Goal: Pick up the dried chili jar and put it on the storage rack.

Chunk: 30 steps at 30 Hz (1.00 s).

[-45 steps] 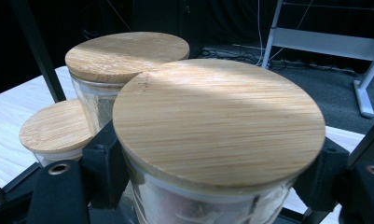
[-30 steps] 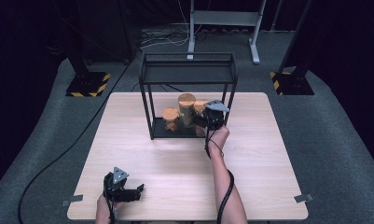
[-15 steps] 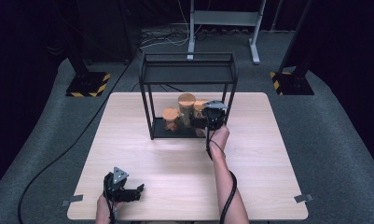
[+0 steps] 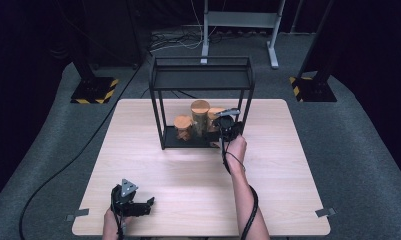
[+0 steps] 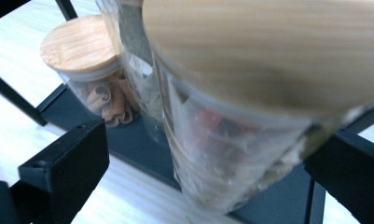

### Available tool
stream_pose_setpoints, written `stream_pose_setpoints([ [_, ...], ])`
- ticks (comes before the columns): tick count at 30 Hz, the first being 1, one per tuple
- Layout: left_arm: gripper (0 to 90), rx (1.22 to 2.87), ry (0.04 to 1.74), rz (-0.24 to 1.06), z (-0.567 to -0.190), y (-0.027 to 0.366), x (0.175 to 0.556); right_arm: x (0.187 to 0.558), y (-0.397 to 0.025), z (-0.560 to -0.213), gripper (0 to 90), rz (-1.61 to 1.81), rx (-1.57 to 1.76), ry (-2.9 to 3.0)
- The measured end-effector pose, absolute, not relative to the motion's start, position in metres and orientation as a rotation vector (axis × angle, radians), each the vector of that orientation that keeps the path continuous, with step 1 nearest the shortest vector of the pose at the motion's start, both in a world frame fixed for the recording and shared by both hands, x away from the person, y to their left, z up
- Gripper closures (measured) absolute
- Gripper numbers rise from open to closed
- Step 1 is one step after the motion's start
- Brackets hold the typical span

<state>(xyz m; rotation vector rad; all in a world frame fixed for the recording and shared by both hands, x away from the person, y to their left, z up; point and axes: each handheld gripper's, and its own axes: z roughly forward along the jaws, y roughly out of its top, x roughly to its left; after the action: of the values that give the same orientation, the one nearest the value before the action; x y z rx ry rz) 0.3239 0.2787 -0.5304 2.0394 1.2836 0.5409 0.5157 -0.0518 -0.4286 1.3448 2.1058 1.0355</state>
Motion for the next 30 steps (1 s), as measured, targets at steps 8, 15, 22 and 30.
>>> stream_pose_setpoints([
  [8,3.3,2.04,1.284,0.541,-0.53,0.279,0.324,0.501,-0.06,-0.431,0.0,1.025,1.34,2.151],
  [15,3.3,2.039,1.284,0.541,-0.53,0.279,0.324,0.481,-0.068,-0.433,0.0,1.017,1.313,2.167],
  [22,3.3,2.04,1.284,0.541,-0.53,0.279,0.324,0.456,-0.079,-0.436,0.0,1.031,1.279,2.152],
  [30,3.3,2.039,1.284,0.541,-0.53,0.279,0.324,0.422,-0.095,-0.445,0.0,1.036,1.257,2.146],
])
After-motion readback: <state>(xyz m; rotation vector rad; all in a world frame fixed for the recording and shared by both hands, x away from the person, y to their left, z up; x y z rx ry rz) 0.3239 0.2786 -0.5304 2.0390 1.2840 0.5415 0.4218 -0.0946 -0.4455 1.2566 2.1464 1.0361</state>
